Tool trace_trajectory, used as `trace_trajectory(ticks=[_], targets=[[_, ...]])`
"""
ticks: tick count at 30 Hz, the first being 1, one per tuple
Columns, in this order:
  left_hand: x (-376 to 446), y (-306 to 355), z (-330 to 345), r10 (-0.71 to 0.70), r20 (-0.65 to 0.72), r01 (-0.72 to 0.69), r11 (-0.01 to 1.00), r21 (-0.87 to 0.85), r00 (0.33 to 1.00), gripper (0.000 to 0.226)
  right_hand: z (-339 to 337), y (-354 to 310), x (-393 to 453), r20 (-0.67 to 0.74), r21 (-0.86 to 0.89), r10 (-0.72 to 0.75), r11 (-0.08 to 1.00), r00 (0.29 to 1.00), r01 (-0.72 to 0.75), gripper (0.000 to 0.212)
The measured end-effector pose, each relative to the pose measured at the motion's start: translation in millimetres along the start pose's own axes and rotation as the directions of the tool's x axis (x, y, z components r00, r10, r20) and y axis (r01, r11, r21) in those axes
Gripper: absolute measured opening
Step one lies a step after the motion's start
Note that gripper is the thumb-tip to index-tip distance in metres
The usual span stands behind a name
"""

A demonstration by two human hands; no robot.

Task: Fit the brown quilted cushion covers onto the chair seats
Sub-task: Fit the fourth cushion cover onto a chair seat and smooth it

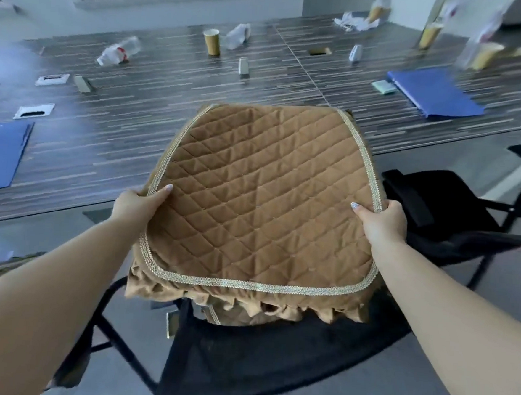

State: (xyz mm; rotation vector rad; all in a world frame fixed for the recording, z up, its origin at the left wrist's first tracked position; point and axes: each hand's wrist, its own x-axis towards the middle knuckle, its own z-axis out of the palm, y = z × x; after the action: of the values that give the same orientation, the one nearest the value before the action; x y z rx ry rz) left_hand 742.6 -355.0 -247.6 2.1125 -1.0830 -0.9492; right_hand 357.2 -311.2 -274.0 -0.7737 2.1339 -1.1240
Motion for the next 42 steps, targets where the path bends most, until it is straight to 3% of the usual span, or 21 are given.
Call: trace_trajectory(ticks=[2, 7, 14, 19, 29, 42], targets=[[-24.2, 12.9, 22.3, 0.012, -0.046, -0.013, 1.000, -0.021, 0.999, 0.059, -30.9, 13.0, 4.9, -0.018, 0.002, 0.007, 1.000, 1.000, -0.007, 0.046], [-124.2, 62.1, 125.2, 0.071, -0.053, -0.073, 0.997, -0.029, 0.996, 0.074, -181.1, 53.0, 43.7, -0.091, 0.041, 0.006, 0.999, 0.996, -0.003, 0.044], [-177.2, 102.9, 198.9, 0.148, -0.040, -0.150, 0.988, -0.033, 0.988, 0.062, -267.4, 75.9, 91.7, -0.108, 0.061, 0.004, 0.998, 0.994, 0.002, 0.039], [-185.1, 144.9, 241.8, 0.194, -0.040, -0.195, 0.981, -0.012, 0.980, 0.044, -296.7, 81.0, 132.4, -0.117, 0.077, 0.019, 0.997, 0.993, -0.010, 0.038], [-149.5, 227.5, 353.2, 0.191, -0.066, -0.195, 0.979, -0.059, 0.979, 0.055, -330.0, 63.1, 275.8, -0.117, 0.054, -0.015, 0.998, 0.993, 0.021, 0.045], [-103.8, 343.6, 473.7, 0.120, -0.116, -0.129, 0.988, -0.080, 0.986, 0.047, -353.6, 23.7, 470.8, -0.081, -0.004, -0.043, 0.999, 0.996, 0.043, 0.044]])
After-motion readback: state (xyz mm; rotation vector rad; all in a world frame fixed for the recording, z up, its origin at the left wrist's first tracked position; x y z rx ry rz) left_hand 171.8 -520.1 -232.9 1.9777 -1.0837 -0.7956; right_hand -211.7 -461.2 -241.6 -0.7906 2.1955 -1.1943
